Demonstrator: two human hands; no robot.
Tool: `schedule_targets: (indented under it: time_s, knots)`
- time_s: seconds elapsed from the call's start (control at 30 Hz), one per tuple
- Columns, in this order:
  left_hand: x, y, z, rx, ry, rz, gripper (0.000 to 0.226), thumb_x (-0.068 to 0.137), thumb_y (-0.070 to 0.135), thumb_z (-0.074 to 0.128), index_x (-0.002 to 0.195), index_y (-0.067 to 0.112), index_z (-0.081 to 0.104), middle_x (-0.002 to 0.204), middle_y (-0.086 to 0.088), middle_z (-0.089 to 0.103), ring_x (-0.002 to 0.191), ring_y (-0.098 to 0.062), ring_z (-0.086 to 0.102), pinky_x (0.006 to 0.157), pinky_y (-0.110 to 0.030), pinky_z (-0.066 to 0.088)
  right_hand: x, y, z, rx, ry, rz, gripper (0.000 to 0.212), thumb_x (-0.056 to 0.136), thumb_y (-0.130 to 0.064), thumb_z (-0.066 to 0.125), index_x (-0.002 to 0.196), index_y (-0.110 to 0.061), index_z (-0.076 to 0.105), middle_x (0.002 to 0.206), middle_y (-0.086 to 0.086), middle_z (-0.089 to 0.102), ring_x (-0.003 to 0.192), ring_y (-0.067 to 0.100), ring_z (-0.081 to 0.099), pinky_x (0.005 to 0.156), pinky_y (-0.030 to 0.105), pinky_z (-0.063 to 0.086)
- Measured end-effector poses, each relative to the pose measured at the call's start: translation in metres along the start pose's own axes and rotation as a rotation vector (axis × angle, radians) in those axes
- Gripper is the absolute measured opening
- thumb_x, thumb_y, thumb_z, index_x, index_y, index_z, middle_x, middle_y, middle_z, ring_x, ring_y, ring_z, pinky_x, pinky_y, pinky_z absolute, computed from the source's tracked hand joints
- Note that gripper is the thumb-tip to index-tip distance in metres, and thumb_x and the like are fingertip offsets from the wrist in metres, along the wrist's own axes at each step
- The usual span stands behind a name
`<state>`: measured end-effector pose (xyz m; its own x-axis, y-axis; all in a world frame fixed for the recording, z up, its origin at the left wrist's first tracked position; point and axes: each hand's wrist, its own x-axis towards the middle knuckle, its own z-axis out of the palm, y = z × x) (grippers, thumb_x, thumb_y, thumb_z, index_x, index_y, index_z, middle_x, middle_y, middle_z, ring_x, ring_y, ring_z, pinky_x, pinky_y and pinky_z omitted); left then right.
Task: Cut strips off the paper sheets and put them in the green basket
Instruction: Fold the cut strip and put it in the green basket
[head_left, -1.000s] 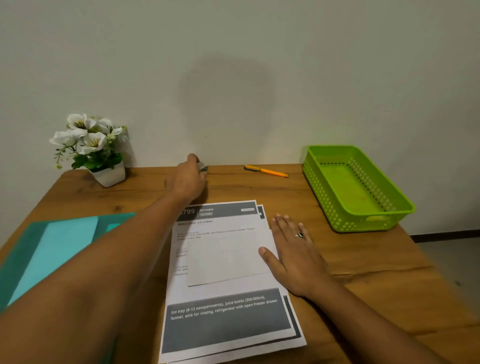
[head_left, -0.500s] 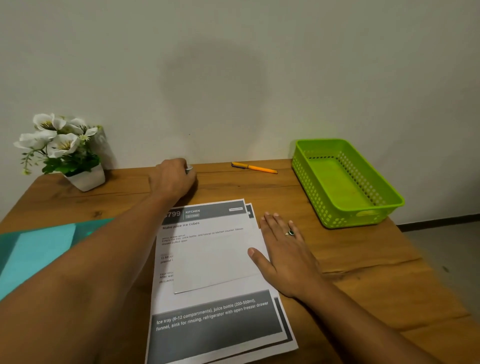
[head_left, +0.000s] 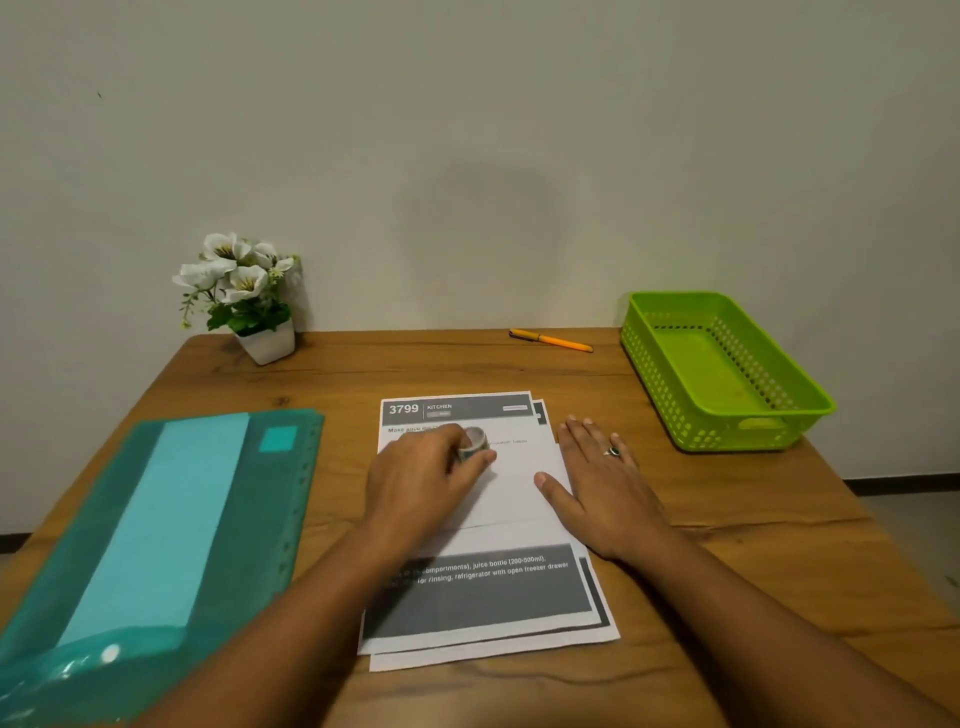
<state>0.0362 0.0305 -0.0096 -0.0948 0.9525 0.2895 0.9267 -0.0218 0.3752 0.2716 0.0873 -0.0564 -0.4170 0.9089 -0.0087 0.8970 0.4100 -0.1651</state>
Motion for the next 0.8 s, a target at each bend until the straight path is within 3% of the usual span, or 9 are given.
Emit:
schedule_targets:
  time_s: [0.27, 0.4, 0.47, 0.57, 0.67, 0.8]
  knots:
    - [-0.032, -0.010, 0.018, -0.159, 0.027, 0.034, 0.019, 0.094, 0.044, 0.066, 0.103, 0.028, 0.073, 0.085, 0.007, 0.074, 0.079, -0.019, 0.068, 0.059, -0.031, 0.041, 0.003, -0.001, -0.006, 0.025, -0.045, -0.003, 0.082, 0.104, -0.068, 0.020, 0.167, -0.018, 0.006, 0.175, 0.002, 0.003, 0.161, 0.020, -0.001, 0.128, 0.044, -0.001]
    - [-0.033, -0.010, 0.023, -0.152, 0.052, 0.065, 0.014, 0.096, 0.037, 0.065, 0.104, 0.028, 0.071, 0.092, 0.006, 0.074, 0.082, -0.020, 0.067, 0.060, -0.031, 0.035, 0.005, -0.009, -0.018, 0.104, 0.004, 0.006, 0.076, 0.103, -0.061, 0.042, 0.163, -0.019, 0.024, 0.172, 0.004, 0.019, 0.159, 0.023, 0.013, 0.128, 0.046, 0.008]
    - [-0.033, -0.009, 0.024, -0.143, 0.067, 0.069, 0.013, 0.096, 0.037, 0.064, 0.104, 0.028, 0.071, 0.093, 0.006, 0.074, 0.082, -0.021, 0.067, 0.060, -0.031, 0.036, 0.002, -0.020, -0.023, 0.177, 0.126, -0.034, 0.063, 0.100, -0.050, 0.057, 0.154, -0.021, 0.043, 0.162, 0.002, 0.040, 0.152, 0.021, 0.030, 0.127, 0.045, 0.016]
    - [-0.033, -0.010, 0.026, -0.139, 0.089, 0.085, 0.014, 0.097, 0.038, 0.062, 0.104, 0.029, 0.070, 0.095, 0.006, 0.074, 0.084, -0.021, 0.067, 0.062, -0.032, 0.038, 0.001, -0.041, -0.022, 0.447, 0.237, -0.070, 0.034, 0.095, -0.033, 0.070, 0.127, -0.022, 0.067, 0.132, -0.004, 0.066, 0.125, 0.017, 0.056, 0.115, 0.047, 0.040]
    - [-0.034, -0.009, 0.027, -0.149, 0.097, 0.087, 0.016, 0.099, 0.041, 0.060, 0.104, 0.030, 0.069, 0.096, 0.007, 0.074, 0.085, -0.020, 0.067, 0.062, -0.032, 0.038, 0.004, -0.055, -0.012, 0.712, 0.222, 0.009, 0.015, 0.093, -0.023, 0.074, 0.108, -0.021, 0.077, 0.108, -0.009, 0.075, 0.105, 0.008, 0.066, 0.099, 0.039, 0.054]
    - [-0.035, -0.011, 0.029, -0.164, 0.102, 0.091, 0.018, 0.100, 0.045, 0.059, 0.104, 0.030, 0.068, 0.095, 0.007, 0.073, 0.086, -0.018, 0.067, 0.063, -0.032, 0.041, 0.008, -0.062, -0.008, 0.924, 0.194, 0.109, 0.009, 0.090, -0.013, 0.077, 0.096, -0.020, 0.079, 0.093, -0.010, 0.077, 0.092, 0.003, 0.071, 0.088, 0.028, 0.056]
